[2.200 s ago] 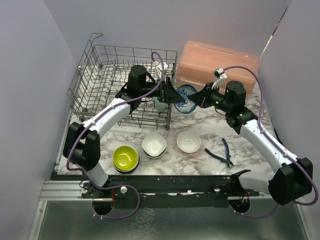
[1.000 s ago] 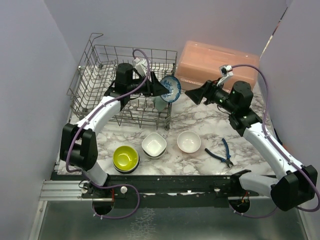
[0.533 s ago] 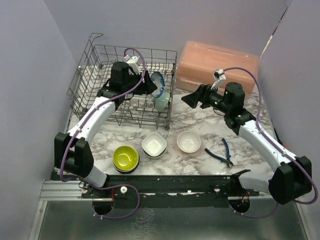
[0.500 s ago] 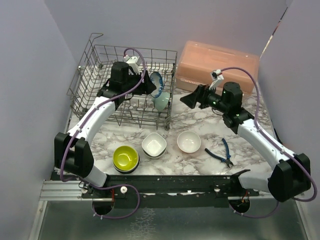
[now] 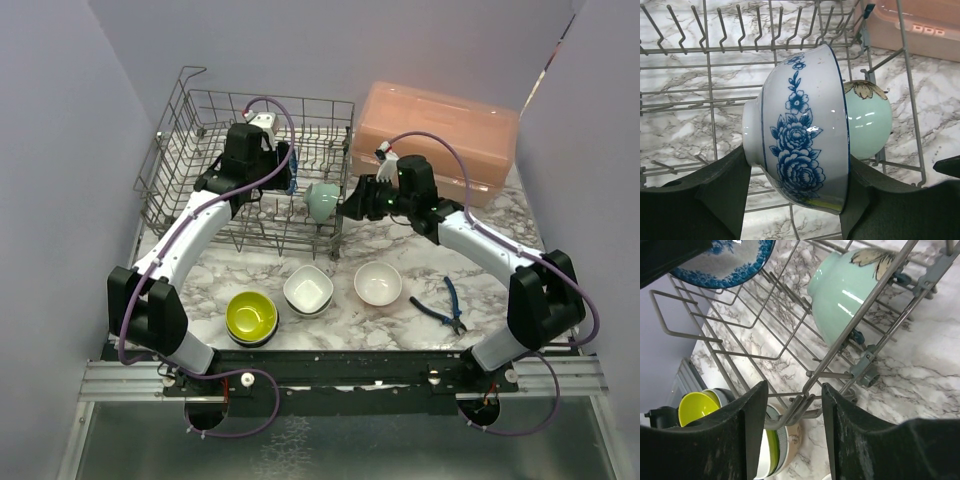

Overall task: Load the bowls into the dish rack
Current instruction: Turn the bowl upside down on the dish rack.

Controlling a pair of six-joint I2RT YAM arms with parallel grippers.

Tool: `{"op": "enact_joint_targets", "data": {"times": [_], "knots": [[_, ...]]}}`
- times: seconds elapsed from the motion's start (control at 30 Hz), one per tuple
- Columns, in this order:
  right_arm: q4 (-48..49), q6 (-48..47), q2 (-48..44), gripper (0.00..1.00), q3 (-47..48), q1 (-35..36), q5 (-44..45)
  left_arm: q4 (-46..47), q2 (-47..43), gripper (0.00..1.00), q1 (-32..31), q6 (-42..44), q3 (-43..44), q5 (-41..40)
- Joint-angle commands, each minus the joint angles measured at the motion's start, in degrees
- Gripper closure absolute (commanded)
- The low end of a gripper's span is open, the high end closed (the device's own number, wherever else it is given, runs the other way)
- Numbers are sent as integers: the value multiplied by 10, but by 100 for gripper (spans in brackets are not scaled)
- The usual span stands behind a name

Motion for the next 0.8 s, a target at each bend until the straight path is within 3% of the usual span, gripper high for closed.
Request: {"op": "enact_joint_targets", "data": {"times": [0.0, 0.2, 0.43, 0.57, 0.73, 0.77], "knots": [[-23, 1, 25, 52, 20, 16, -14, 4, -22, 100, -6, 30, 20, -72], [-24, 4, 27, 79, 13, 27, -21, 1, -18, 100, -6, 38, 22, -83], [-30, 3, 17, 88, -1, 36, -31, -1, -13, 100, -10, 39, 23, -79], [-33, 3, 4, 87, -9, 37, -31, -4, -8, 100, -16, 44, 24, -82], [-35, -3, -33, 70, -17, 37, 9, -20, 7, 100, -32, 67, 32, -106], [-34, -3, -43, 61, -19, 37, 15, -25, 9, 100, -36, 71, 34, -113]]}}
